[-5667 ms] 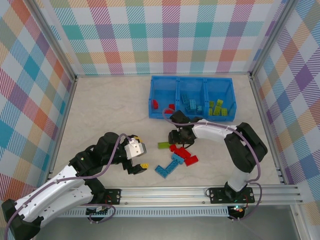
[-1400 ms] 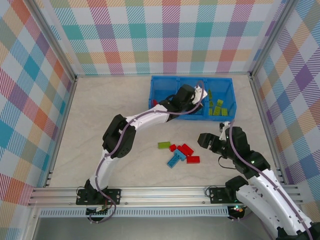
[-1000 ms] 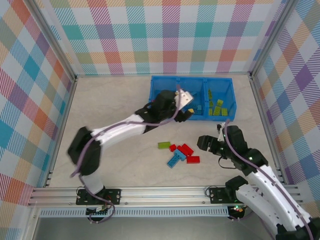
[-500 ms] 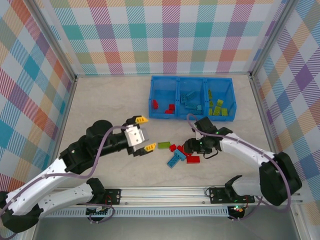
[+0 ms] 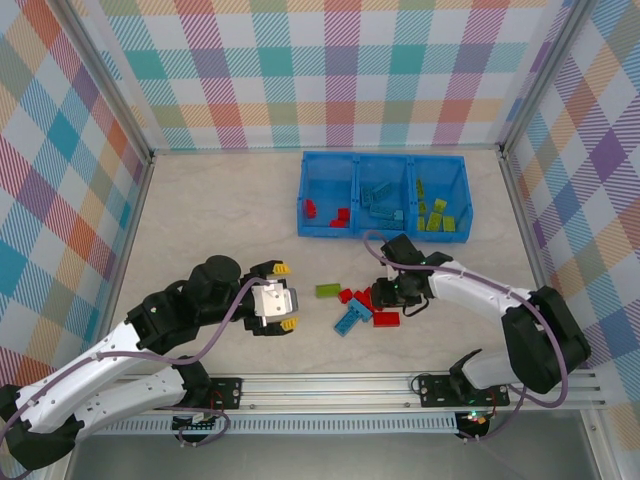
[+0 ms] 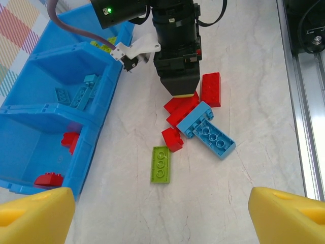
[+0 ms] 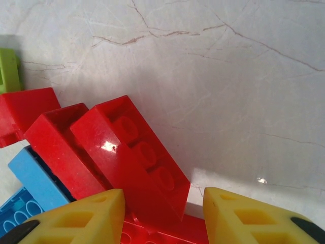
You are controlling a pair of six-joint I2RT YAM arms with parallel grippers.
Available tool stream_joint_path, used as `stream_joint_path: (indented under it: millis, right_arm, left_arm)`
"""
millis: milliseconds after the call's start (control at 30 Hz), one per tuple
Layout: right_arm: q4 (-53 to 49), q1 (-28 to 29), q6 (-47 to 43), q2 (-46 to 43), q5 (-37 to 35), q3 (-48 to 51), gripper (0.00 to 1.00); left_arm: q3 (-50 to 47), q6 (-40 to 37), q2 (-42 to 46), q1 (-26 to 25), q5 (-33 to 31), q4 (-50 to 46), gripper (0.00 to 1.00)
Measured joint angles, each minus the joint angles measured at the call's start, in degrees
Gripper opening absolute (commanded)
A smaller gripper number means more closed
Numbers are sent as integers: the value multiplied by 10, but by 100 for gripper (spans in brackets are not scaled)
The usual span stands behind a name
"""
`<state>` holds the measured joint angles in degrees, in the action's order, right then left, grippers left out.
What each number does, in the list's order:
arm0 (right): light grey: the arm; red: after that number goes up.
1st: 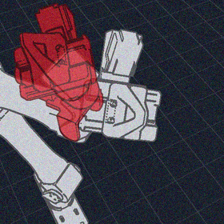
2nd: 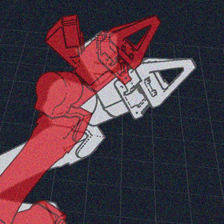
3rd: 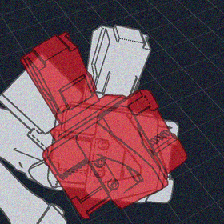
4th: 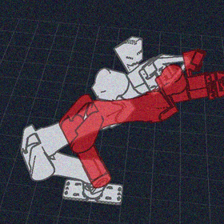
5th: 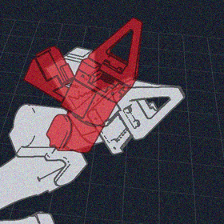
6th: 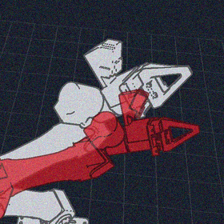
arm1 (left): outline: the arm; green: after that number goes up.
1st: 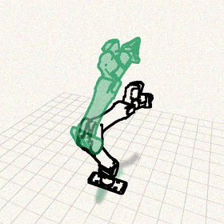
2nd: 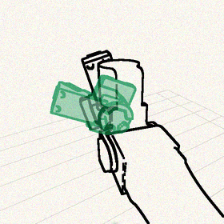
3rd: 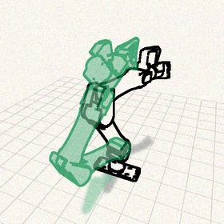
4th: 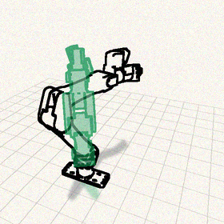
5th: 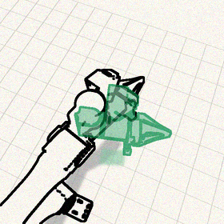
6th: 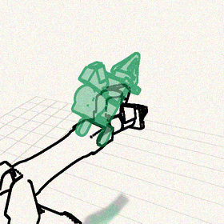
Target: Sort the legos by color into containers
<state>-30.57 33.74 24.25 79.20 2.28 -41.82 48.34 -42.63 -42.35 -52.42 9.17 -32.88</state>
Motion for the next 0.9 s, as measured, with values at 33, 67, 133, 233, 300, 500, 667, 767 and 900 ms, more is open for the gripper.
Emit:
stream_joint_path:
  millis: [33,67,133,233,300,500,667,767,900]
  right_arm:
    - [0,0,0,2,-3,-2,45]
    - [1,0,1,5,-8,-5,44]
    - [3,0,3,11,-19,-11,44]
    - [12,-2,10,16,-37,-17,42]
    - [18,-8,16,17,-47,-17,41]
    - [23,-15,22,10,-64,-17,50]
    - [46,-15,14,0,-36,-17,64]
    - [57,-15,7,5,-24,-18,62]
    - [62,-15,-4,59,-23,-36,56]
  left_arm:
    - [0,-1,0,0,0,0,89]
    - [0,-3,0,0,0,0,89]
    - [0,-3,1,0,-2,0,89]
    - [0,-3,3,0,-2,0,89]
    - [0,-3,3,0,-2,0,89]
    - [0,-3,4,0,-3,0,89]
    - [0,-3,4,0,-4,0,90]
    - [0,-3,4,0,-4,0,90]
    - [0,-8,5,0,0,-3,90]
